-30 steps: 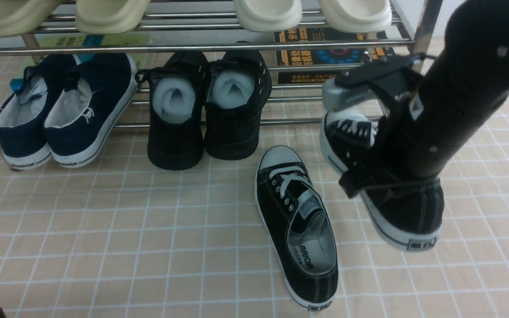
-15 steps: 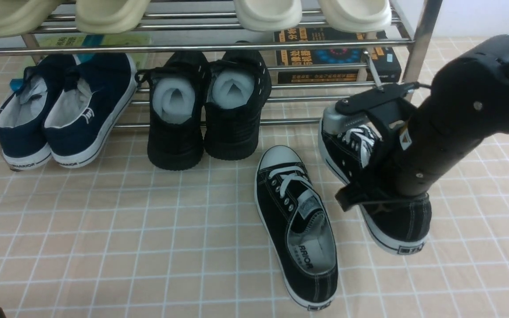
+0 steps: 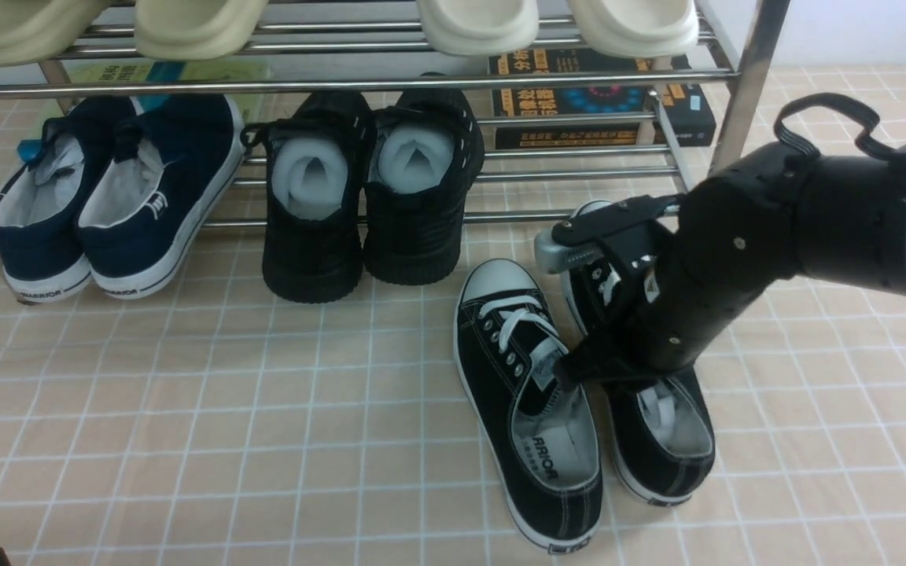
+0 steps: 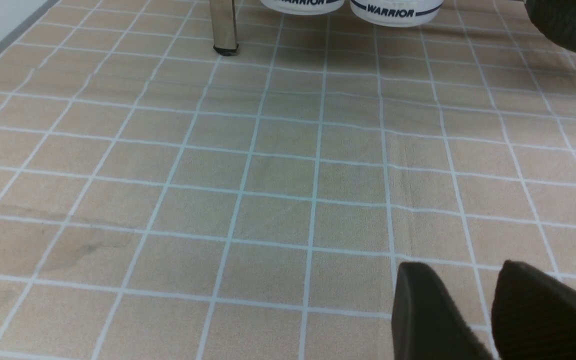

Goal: Take the shoes off the shelf from the light coffee tablecloth by hand.

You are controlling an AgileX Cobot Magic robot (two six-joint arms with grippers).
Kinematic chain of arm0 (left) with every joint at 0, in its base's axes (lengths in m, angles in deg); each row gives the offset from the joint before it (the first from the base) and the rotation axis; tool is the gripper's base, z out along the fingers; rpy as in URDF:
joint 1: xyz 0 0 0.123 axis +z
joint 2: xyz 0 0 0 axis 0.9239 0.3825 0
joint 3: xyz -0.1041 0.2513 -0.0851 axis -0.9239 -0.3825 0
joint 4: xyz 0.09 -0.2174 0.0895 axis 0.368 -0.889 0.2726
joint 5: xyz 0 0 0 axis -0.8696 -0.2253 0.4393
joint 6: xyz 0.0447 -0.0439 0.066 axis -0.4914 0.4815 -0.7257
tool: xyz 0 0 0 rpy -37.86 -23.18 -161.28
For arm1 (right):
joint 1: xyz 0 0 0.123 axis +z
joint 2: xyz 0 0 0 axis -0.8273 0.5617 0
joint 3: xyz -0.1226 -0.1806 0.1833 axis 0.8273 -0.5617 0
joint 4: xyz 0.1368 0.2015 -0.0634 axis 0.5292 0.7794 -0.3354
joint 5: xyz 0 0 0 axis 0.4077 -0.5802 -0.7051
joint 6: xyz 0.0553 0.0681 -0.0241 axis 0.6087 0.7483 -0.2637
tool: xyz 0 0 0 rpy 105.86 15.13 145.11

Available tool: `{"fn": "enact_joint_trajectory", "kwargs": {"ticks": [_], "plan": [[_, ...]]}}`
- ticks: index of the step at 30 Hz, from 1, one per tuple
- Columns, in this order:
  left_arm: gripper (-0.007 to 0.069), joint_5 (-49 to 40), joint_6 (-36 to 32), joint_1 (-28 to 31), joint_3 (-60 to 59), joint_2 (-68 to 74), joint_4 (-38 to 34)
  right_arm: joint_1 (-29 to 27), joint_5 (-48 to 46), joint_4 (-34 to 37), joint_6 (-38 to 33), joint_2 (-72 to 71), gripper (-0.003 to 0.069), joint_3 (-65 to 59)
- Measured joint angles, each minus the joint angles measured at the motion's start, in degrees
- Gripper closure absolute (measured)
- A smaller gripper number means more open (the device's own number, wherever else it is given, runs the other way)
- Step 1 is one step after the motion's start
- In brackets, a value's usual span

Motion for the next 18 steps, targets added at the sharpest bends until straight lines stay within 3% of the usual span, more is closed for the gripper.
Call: {"fn": "enact_joint_trajectory", "kwargs": {"ticks": [5,8,11,12,14,18], "plan": [[0.0385,0.00,0.00,0.00,0.00,0.00,0.00,-0.18,-2.13,-0.01,0.23,0.00,0.0423,0.07],[0.0385,0.00,0.00,0.00,0.00,0.00,0.00,-0.24,-3.98,0.20,-0.07,0.00,0.0416,0.07],[0.0385,0.00,0.00,0.00,0.00,0.00,0.00,-0.29,-4.92,0.63,-0.98,0.00,0.0480,0.07],[0.0385,0.00,0.00,0.00,0.00,0.00,0.00,-0.29,-5.06,1.26,-1.51,0.00,0.0556,0.07],[0.0385,0.00,0.00,0.00,0.00,0.00,0.00,-0.29,-5.12,2.38,-1.68,0.00,0.0639,0.08],[0.0385,0.00,0.00,0.00,0.00,0.00,0.00,-0.29,-6.47,3.87,-1.75,0.00,0.0662,0.08]]}}
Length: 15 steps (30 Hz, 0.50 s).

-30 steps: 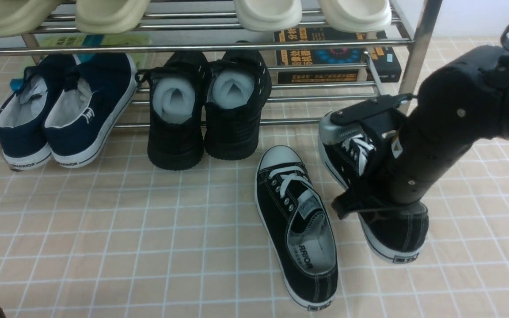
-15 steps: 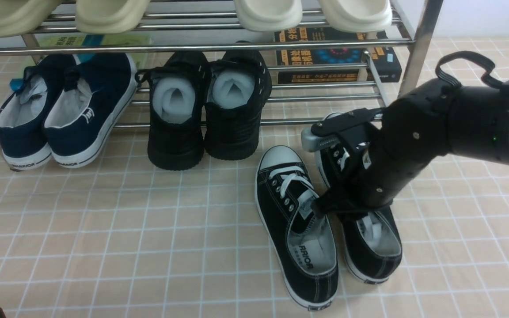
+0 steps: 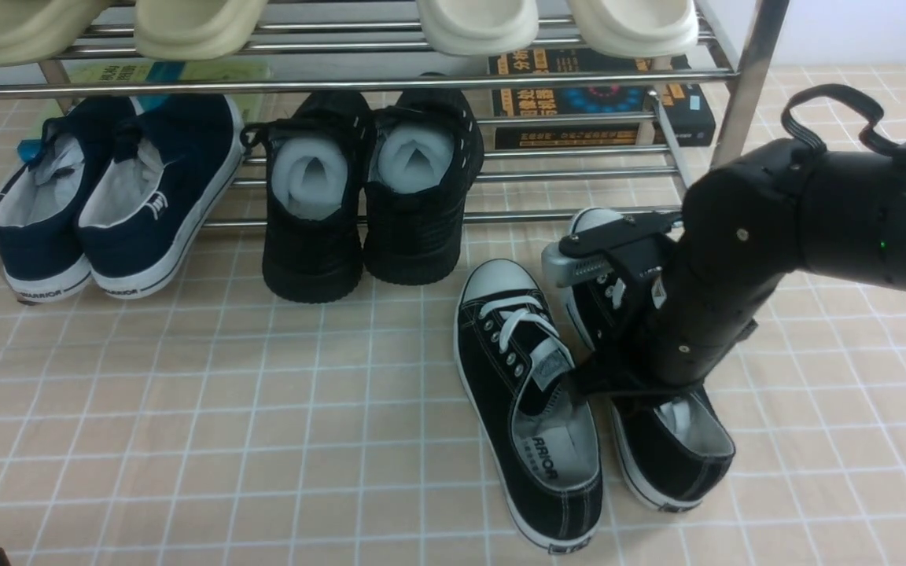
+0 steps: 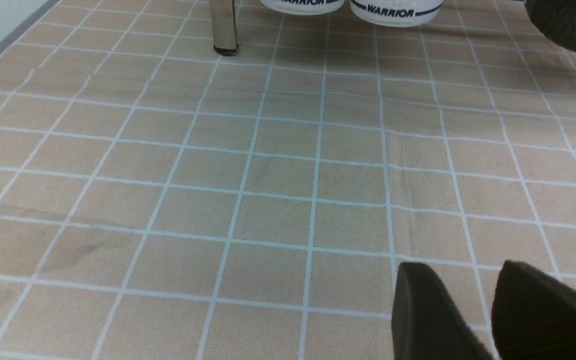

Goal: Take the shoes off the shelf from the light coffee tablecloth by hand.

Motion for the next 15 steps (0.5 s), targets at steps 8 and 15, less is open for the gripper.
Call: {"fn": "enact_joint_trajectory", "kwargs": {"ticks": [8,15], "plan": [[0.0385,0.00,0.00,0.00,0.00,0.00,0.00,0.00,-1.96,0.98,0.00,-0.10,0.0662,0.00],[0.0385,0.00,0.00,0.00,0.00,0.00,0.00,0.00,-1.13,1.10,0.00,-0.38,0.0611,0.00]]}}
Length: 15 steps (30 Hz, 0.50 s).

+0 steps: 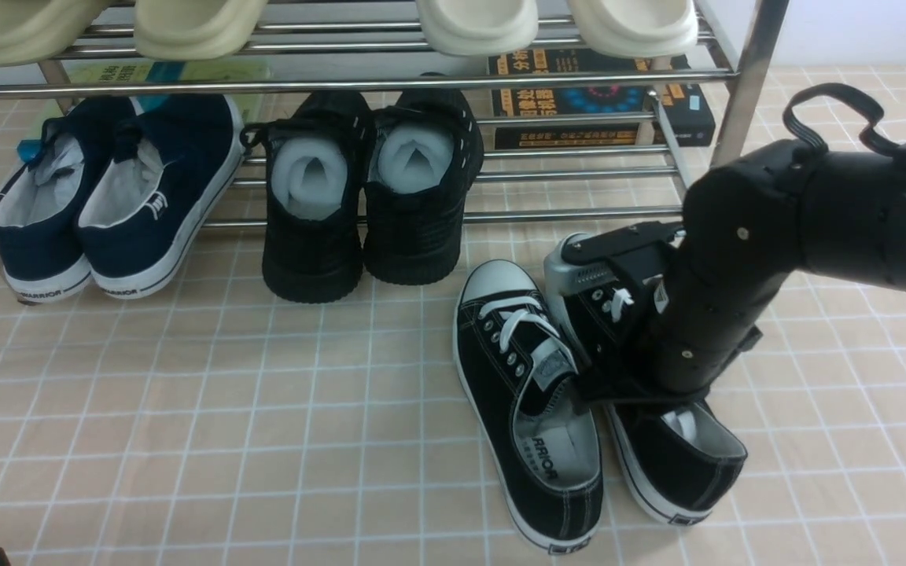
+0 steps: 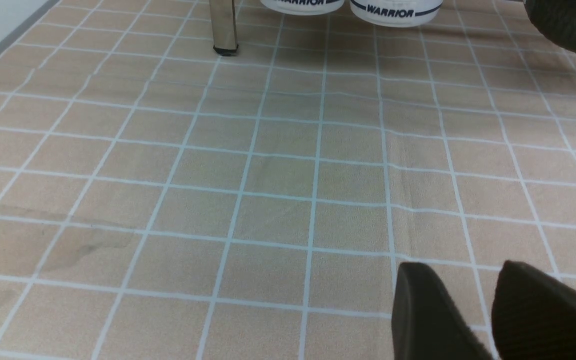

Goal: Take the shoes off the shelf from the light coffee tablecloth by hand.

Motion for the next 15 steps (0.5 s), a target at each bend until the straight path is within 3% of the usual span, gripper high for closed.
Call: {"fn": "enact_joint_trajectory", "kwargs": {"ticks": [3,7,9,14,15], "plan": [[0.0385,0.00,0.00,0.00,0.00,0.00,0.00,0.00,-0.14,-0.12,0.00,-0.34,0.0543,0.46],[0.0385,0.00,0.00,0.00,0.00,0.00,0.00,0.00,-2.79,-1.43,0.00,-1.84,0.0382,4.77],[0.0385,0.00,0.00,0.00,0.00,0.00,0.01,0.00,-5.26,-2.44,-0.06,-2.74,0.0354,6.85],[0.0385,0.00,0.00,0.00,0.00,0.00,0.06,0.00,-11.77,-6.79,-0.19,-6.17,0.0396,11.82],[0.0385,0.00,0.00,0.00,0.00,0.00,0.06,0.00,-14.85,-8.45,-0.24,-7.93,0.0449,12.87]]}}
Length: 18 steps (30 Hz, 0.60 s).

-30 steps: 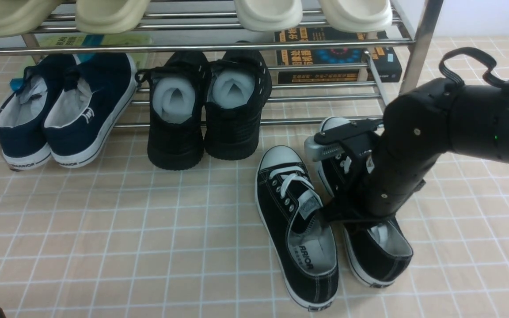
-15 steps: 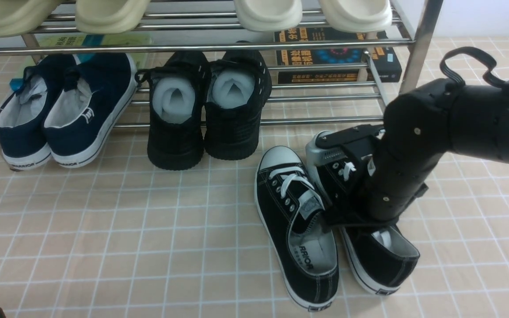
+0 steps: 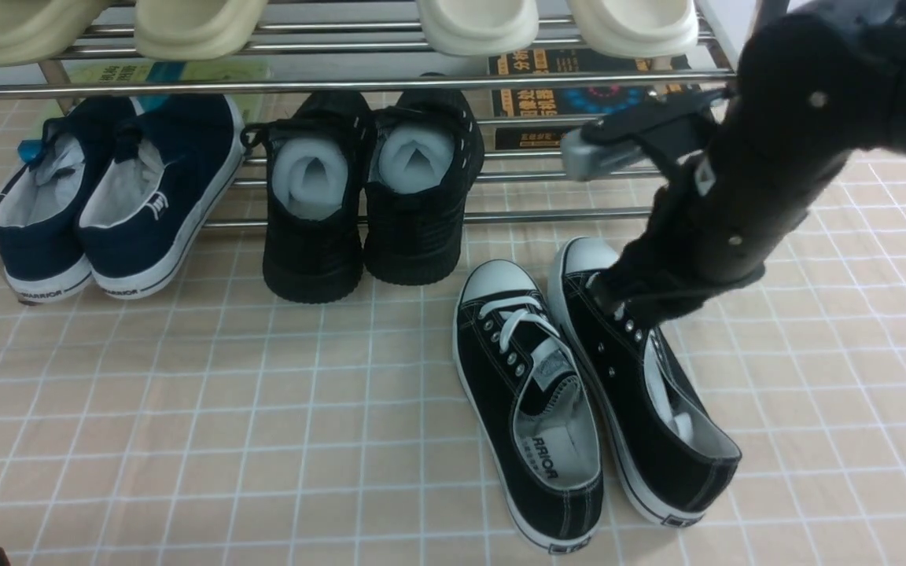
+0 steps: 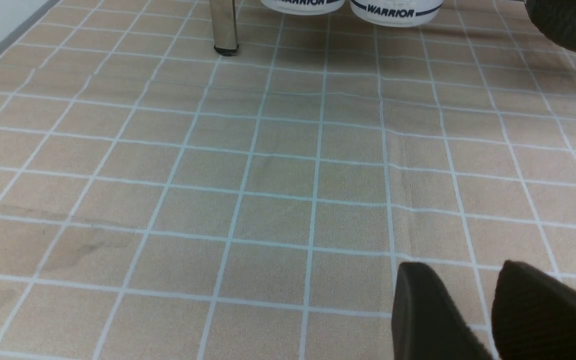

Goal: Take the shoes off the shelf from the light coffee tablecloth by hand.

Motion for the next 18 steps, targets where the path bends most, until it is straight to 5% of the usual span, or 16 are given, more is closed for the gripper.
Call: {"fn": "enact_joint_trajectory", "kwargs": {"ticks": [6,18], "plan": [[0.0385,0.00,0.00,0.00,0.00,0.00,0.00,0.00,-6.81,-4.89,-0.18,-10.82,0.0664,0.70],[0.0385,0.00,0.00,0.00,0.00,0.00,0.00,0.00,-5.03,-4.92,0.73,-48.52,0.0674,-15.26]]}}
